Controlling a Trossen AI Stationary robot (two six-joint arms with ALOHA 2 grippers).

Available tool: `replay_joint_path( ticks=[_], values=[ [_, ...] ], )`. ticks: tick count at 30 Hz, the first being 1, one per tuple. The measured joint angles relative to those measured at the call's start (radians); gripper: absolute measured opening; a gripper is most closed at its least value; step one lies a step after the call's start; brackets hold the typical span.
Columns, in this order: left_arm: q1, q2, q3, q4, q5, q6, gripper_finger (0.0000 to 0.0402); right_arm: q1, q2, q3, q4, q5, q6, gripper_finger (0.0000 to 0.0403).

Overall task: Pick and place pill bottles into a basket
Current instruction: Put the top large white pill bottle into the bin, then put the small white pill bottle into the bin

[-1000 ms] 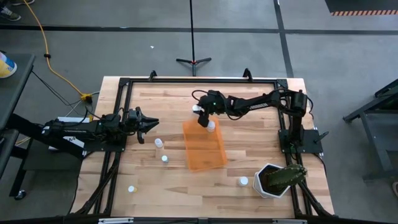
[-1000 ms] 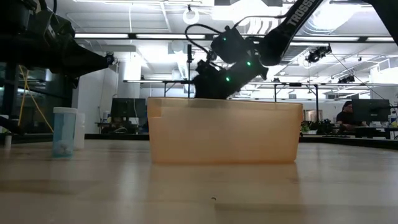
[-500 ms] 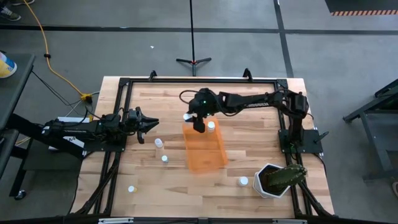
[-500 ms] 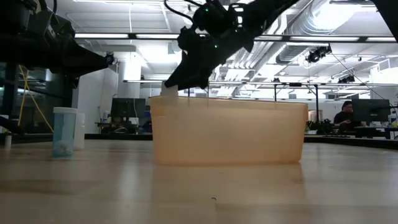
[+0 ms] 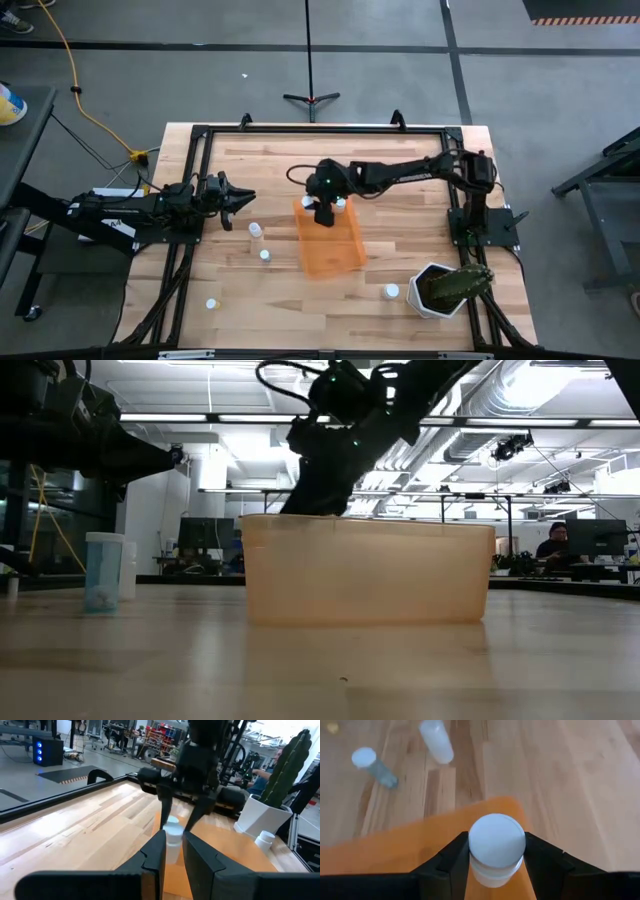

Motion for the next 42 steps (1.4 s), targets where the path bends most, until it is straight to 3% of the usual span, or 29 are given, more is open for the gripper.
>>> replay_joint_path(
  ticks=[6,12,25,42],
  values=[
    [0.0,0.0,0.0,-0.001,-0.001,0.0,0.0101,0.01,-0.002,-0.104,0.203,-0.007,0.031,0.0161],
    [0.0,0.0,0.0,0.0,-0.003,0.0,0.0101,0.01,-0.002,-0.138,0.243,-0.022,0.048,0.0162],
    [0.0,0.0,0.0,-0.001,-0.003,0.0,0.0101,0.027,-0.006,-0.142,0.281,0.036,0.076,0.023],
    [0.0,0.0,0.0,-0.004,0.025,0.0,0.0101,0.027,-0.194,-0.142,0.152,0.037,0.021,0.0206]
  ],
)
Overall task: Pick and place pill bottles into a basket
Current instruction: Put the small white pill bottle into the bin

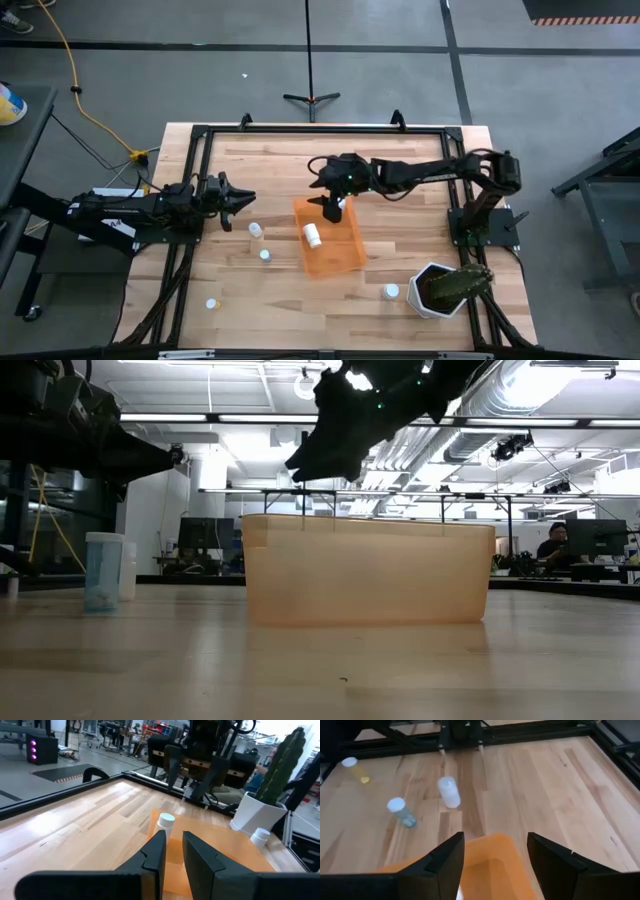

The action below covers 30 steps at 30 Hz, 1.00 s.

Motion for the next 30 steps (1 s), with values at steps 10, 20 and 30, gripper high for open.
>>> replay_joint_path(
  ticks=[10,20,30],
  values=[
    [0.0,0.0,0.0,-0.015,0.109,0.098,0.0102,0.054,-0.007,0.0,-0.052,0.14,0.02,0.0204],
    [0.0,0.023,0.0,-0.027,0.316,0.125,0.0215,0.096,-0.007,0.0,-0.075,0.25,0.052,0.0204],
    [-0.001,0.222,0.0,-0.023,0.352,0.123,0.031,0.121,-0.034,-0.03,-0.148,0.466,0.021,0.0204]
  ],
)
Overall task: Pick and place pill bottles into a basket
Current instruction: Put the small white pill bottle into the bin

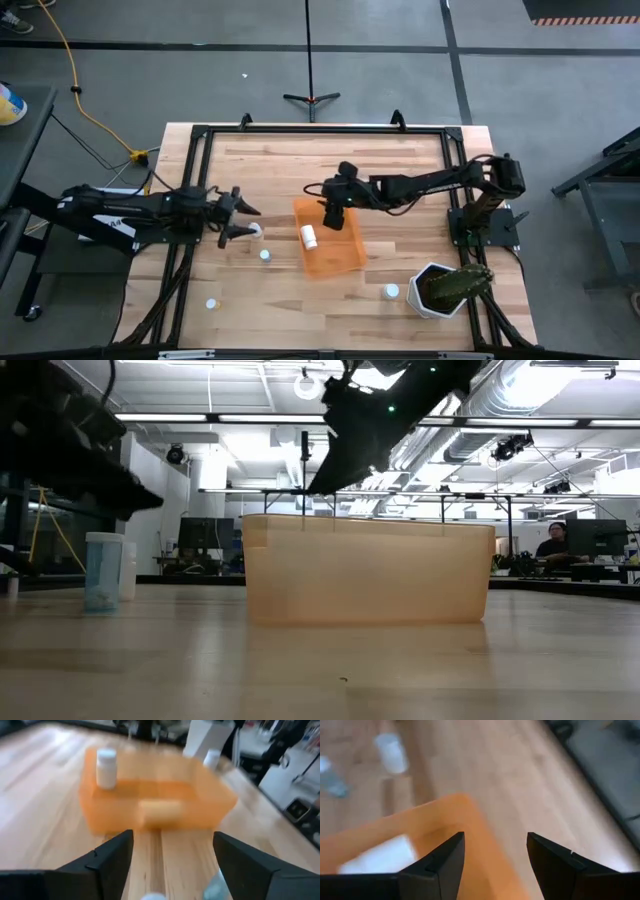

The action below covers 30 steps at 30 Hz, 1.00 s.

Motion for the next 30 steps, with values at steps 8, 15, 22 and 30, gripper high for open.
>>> replay_joint_path(
  ticks=[8,15,22,30],
  values=[
    [0.0,0.124,0.0,0.0,-0.001,-0.003,0.0295,-0.068,-0.268,-0.341,0.431,-0.133,-0.021,0.0204],
    [0.0,0.133,0.0,0.009,0.04,0.007,0.0287,-0.111,-0.428,-0.541,0.558,-0.143,0.039,0.0204],
    [0.0,0.19,0.0,0.005,0.021,0.106,0.0291,-0.113,-0.44,-0.57,0.551,-0.153,0.052,0.0204],
    [0.0,0.298,0.0,-0.004,-0.031,0.106,0.0291,-0.113,-0.44,-0.57,0.552,-0.165,0.058,0.0204]
  ],
)
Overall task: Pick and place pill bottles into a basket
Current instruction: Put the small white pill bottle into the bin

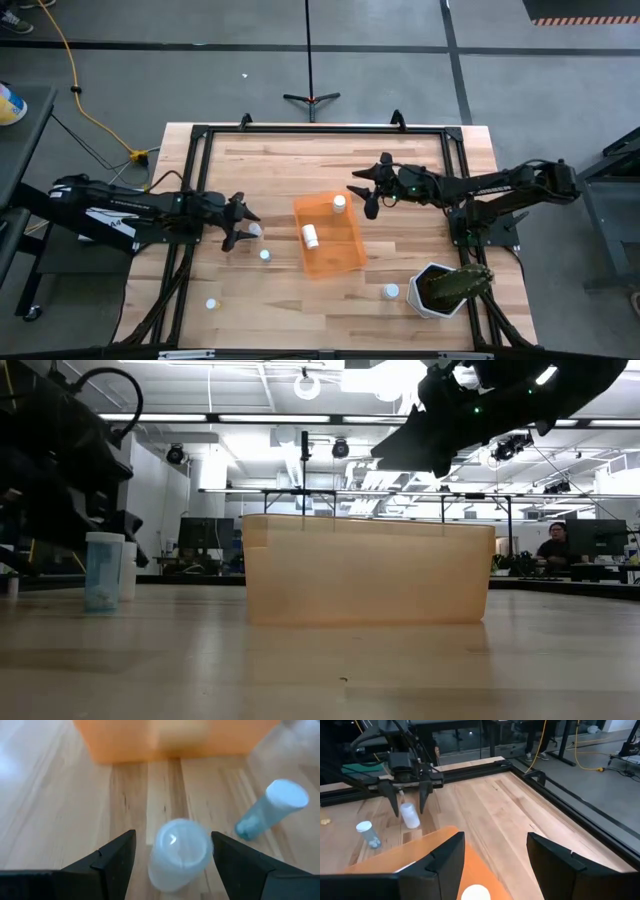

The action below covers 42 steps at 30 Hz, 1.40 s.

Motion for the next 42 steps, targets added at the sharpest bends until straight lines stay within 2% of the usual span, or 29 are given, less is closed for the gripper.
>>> replay_joint_path(
  ticks=[10,23,26,32,37,42],
  values=[
    [0.0,0.031,0.0,-0.001,-0.005,0.0,0.0288,0.0,0.0,0.0,-0.004,0.0,0.0,0.0204],
    [0.0,0.031,0.0,0.001,-0.007,0.0,0.0182,0.0,0.0,0.0,-0.01,0.0,0.0,0.0204],
    [0.0,0.031,0.0,0.017,-0.007,-0.001,0.0182,0.0,0.0,0.0,-0.012,0.0,0.0,0.0204],
    [0.0,0.029,0.0,0.161,-0.042,-0.001,0.021,0.0,0.0,0.0,-0.014,0.0,0.0,0.0204],
    [0.0,0.03,0.042,0.178,-0.121,0.027,0.0182,0.0,0.0,0.0,-0.015,0.0,0.0,0.0204],
    [0.0,0.03,0.112,0.176,-0.135,0.029,0.018,0.0,0.0,0.0,-0.019,0.0,0.0,0.0204]
  ],
)
